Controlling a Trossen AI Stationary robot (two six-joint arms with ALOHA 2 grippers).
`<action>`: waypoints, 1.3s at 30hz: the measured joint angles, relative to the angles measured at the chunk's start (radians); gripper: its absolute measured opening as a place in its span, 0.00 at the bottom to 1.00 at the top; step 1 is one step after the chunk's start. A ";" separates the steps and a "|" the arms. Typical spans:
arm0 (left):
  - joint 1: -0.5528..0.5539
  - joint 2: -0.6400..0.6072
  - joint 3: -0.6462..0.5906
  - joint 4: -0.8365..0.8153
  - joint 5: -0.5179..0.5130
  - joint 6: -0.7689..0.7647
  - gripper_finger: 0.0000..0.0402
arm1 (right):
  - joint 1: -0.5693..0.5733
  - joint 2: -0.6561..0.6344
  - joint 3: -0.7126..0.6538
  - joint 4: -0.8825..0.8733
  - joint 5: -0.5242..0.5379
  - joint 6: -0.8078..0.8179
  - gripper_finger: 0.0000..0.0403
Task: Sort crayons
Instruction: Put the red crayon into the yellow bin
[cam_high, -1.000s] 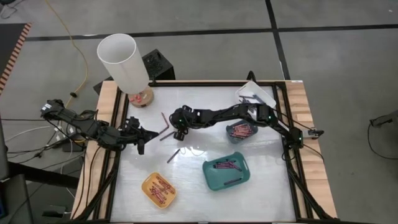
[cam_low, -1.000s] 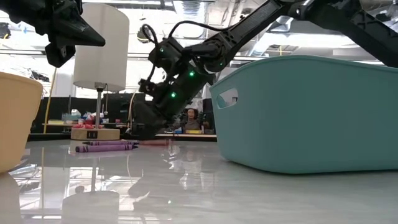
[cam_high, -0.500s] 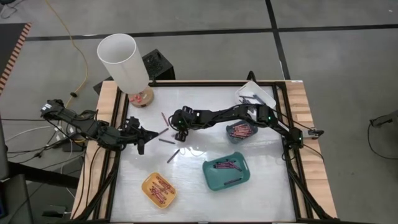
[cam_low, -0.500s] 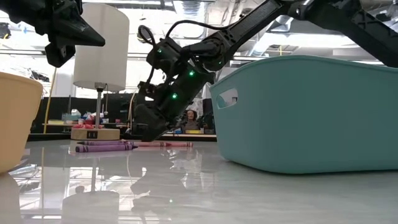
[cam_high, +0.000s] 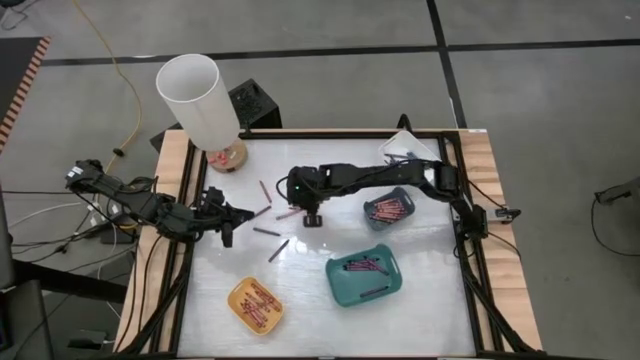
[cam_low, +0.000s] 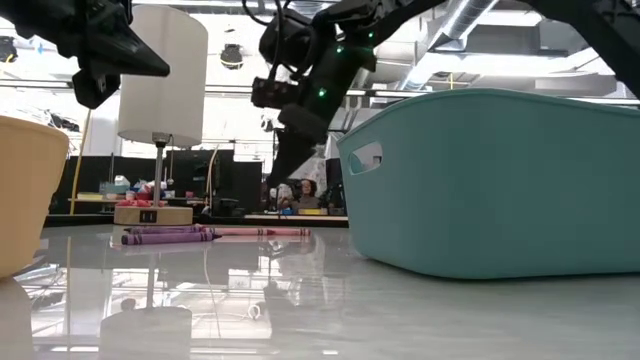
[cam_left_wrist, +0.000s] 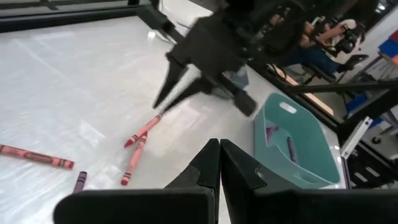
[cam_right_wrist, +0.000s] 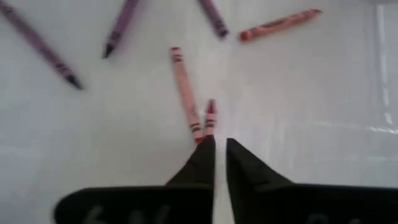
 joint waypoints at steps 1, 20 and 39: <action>0.000 0.000 0.000 -0.001 -0.003 0.000 0.00 | 0.001 -0.001 0.000 -0.003 -0.016 -0.007 0.13; 0.000 0.000 0.000 -0.013 -0.001 -0.012 0.00 | -0.042 0.085 -0.004 -0.039 -0.023 -0.003 0.45; 0.000 0.000 0.000 -0.015 0.024 -0.024 0.00 | -0.052 0.123 -0.002 -0.035 -0.058 0.014 0.41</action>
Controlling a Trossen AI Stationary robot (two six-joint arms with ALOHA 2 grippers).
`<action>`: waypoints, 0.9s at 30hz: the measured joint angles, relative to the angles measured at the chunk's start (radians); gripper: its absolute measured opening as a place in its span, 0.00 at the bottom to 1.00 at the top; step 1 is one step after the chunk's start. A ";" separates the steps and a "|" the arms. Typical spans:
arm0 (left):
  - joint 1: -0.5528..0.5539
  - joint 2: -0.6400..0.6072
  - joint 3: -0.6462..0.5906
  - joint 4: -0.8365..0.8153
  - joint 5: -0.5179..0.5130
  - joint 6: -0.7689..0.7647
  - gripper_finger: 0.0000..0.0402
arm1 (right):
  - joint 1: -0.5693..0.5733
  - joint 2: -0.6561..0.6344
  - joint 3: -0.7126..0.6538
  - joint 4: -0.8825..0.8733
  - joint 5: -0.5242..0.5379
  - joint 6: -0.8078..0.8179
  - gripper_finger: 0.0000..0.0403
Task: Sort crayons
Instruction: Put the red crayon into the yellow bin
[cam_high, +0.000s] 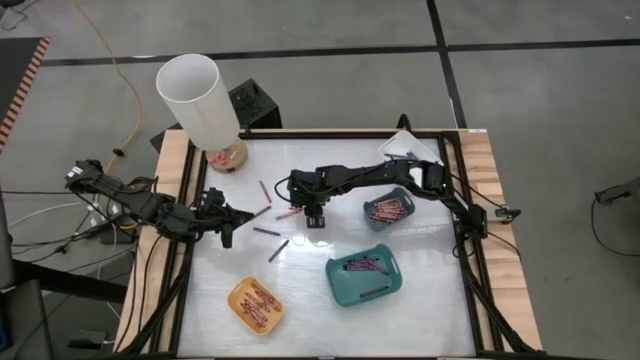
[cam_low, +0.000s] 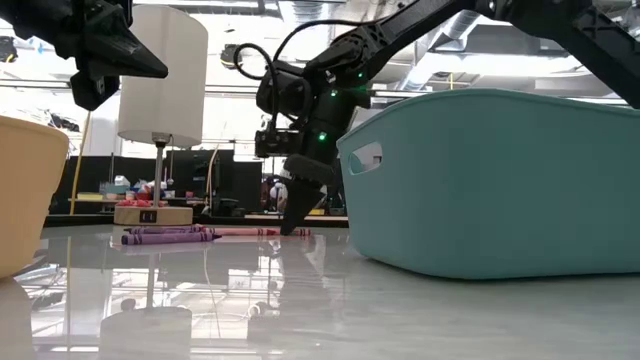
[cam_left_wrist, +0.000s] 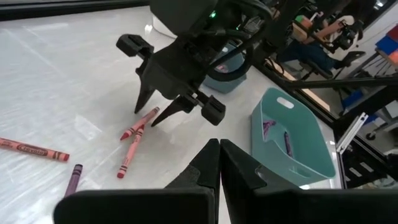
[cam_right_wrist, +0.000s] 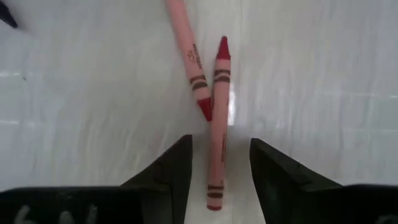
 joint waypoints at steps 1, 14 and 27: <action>0.000 0.000 0.000 -0.002 0.000 -0.002 0.00 | 0.000 0.004 0.001 -0.001 -0.001 -0.001 0.41; 0.000 0.000 0.000 -0.004 0.003 -0.004 0.00 | 0.001 0.016 0.002 -0.034 0.008 -0.002 0.03; 0.000 0.000 0.000 -0.003 0.002 -0.004 0.00 | 0.001 -0.023 0.054 -0.116 0.026 0.032 0.01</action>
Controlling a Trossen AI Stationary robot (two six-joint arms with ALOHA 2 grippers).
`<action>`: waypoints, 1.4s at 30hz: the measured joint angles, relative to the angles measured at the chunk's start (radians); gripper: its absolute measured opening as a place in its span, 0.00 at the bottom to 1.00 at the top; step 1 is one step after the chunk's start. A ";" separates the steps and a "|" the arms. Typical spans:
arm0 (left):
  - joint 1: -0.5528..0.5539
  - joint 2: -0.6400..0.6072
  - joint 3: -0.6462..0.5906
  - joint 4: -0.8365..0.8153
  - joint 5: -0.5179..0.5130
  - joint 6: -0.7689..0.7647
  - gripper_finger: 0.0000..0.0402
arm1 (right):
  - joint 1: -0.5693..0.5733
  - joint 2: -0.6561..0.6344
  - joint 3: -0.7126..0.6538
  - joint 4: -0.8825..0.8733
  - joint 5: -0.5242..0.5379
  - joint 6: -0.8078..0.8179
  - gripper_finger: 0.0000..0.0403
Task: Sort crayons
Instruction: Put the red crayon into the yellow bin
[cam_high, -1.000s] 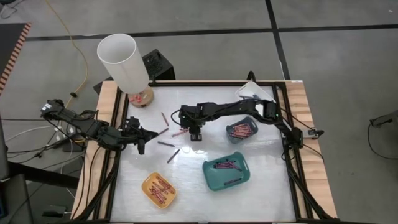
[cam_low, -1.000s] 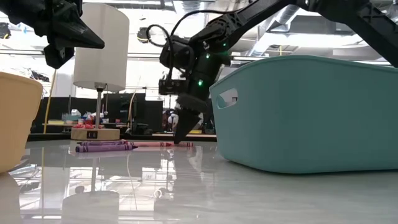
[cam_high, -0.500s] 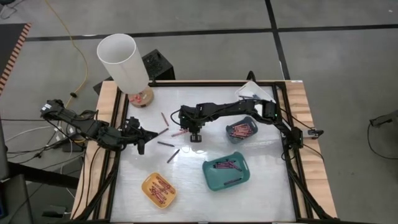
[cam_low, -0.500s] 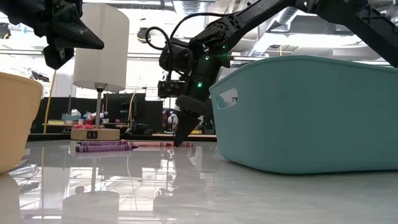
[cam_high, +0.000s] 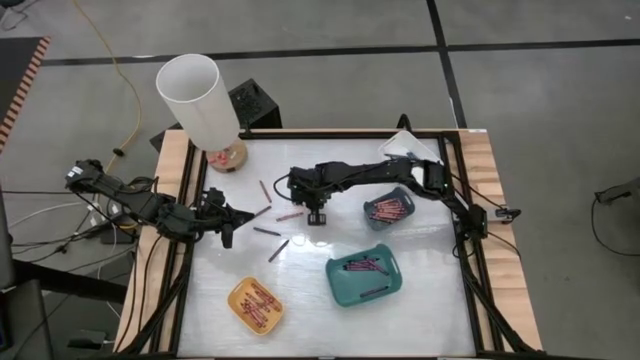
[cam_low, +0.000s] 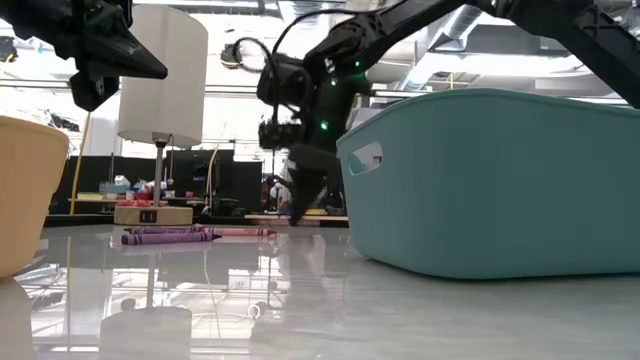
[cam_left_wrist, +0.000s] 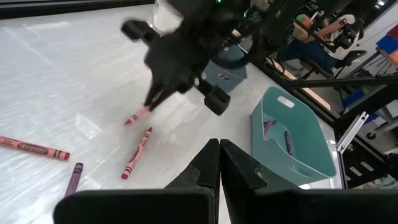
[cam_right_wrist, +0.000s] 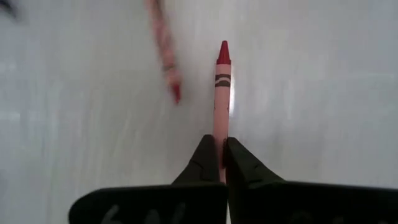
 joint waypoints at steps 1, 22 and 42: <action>0.000 0.000 0.000 0.000 0.000 0.000 0.00 | -0.001 -0.012 0.003 -0.003 0.011 0.002 0.01; 0.000 0.000 0.000 -0.009 -0.036 -0.010 0.00 | 0.257 -0.089 0.016 0.415 -0.018 -0.007 0.01; 0.000 0.000 0.000 0.011 -0.057 -0.026 0.00 | 0.423 -0.079 0.005 0.860 -0.233 -0.009 0.01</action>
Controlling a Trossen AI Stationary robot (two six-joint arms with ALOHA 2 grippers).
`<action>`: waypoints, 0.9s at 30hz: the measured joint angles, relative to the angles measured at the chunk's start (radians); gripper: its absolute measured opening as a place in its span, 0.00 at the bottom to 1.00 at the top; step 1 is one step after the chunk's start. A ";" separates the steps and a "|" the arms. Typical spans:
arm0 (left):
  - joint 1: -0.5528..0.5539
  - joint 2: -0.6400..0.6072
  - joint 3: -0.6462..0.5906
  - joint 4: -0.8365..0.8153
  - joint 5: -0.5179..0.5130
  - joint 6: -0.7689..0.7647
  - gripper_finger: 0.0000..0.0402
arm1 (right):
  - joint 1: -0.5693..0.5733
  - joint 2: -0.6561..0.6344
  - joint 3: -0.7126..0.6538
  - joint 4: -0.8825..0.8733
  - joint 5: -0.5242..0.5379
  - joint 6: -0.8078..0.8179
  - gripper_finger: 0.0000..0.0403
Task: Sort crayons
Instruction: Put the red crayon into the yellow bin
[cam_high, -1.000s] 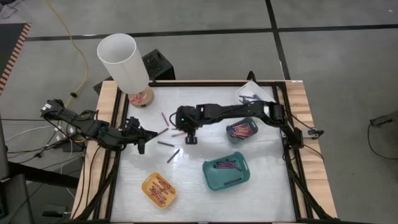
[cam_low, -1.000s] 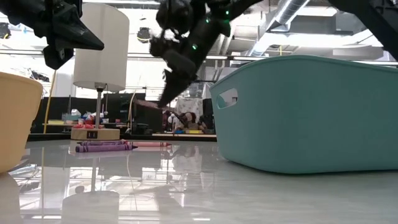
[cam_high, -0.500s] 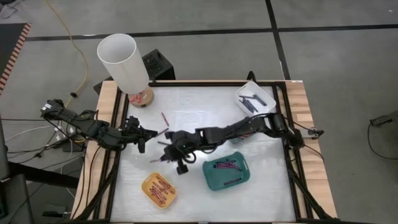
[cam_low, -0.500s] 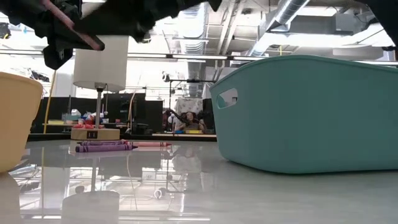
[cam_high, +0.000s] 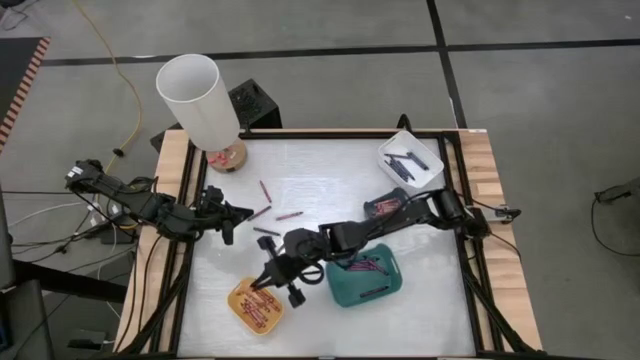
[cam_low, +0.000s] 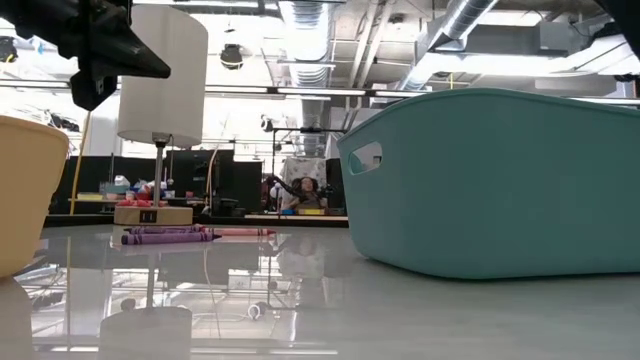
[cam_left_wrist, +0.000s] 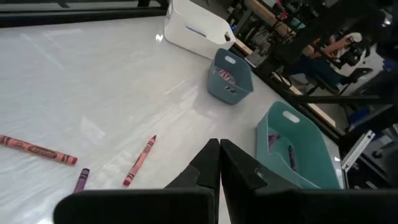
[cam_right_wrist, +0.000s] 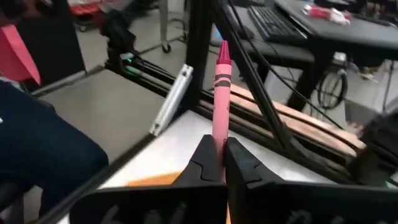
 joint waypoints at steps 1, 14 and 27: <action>0.000 0.000 0.000 0.001 -0.005 0.000 0.00 | 0.006 0.000 0.000 0.016 -0.005 0.001 0.01; 0.000 -0.009 0.000 0.051 -0.010 0.015 0.00 | 0.028 0.127 0.002 0.181 -0.052 0.120 0.01; 0.000 -0.009 0.000 0.051 -0.023 0.025 0.00 | -0.005 0.229 0.002 0.282 -0.155 0.275 0.01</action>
